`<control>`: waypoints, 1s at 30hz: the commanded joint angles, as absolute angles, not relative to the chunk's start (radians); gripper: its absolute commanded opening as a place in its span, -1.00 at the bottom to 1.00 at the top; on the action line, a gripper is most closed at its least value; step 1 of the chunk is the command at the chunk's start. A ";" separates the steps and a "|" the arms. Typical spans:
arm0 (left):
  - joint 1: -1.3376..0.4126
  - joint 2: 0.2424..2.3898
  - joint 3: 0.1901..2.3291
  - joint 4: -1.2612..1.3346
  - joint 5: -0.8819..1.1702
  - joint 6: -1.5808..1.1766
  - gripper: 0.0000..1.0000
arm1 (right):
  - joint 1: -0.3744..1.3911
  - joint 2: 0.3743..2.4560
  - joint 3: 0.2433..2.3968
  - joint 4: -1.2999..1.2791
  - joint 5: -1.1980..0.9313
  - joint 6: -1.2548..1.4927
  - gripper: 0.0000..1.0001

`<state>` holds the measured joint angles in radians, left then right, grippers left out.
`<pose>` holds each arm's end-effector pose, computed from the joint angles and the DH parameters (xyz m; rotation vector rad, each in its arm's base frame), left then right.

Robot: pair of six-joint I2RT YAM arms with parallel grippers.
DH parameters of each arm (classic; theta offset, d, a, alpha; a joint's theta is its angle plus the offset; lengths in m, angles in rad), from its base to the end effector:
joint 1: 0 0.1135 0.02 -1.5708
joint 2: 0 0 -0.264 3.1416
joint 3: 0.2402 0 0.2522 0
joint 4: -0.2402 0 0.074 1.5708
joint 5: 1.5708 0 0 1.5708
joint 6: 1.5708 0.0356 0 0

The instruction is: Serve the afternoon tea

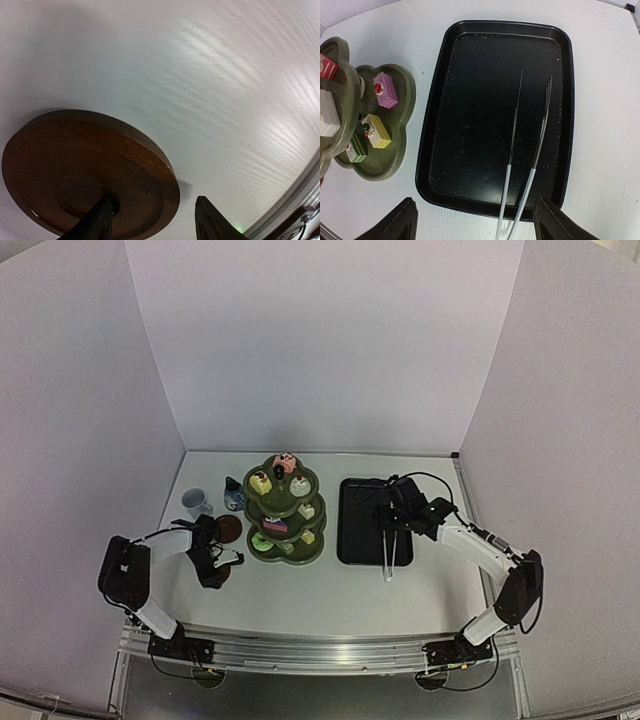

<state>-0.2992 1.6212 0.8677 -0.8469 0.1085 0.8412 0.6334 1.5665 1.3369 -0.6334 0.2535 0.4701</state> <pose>0.2375 -0.0773 0.1440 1.6908 2.6413 -0.1765 0.2806 0.1950 0.2978 -0.0833 2.4058 0.2047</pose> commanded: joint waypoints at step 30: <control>-1.241 2.176 1.554 -0.700 0.219 0.608 0.09 | 0.727 1.228 1.179 -0.665 0.330 0.584 0.49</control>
<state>-1.2229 2.1289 1.5191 -0.6954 0.1283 0.6421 0.7172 1.2538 1.1816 -0.6507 0.3068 0.5808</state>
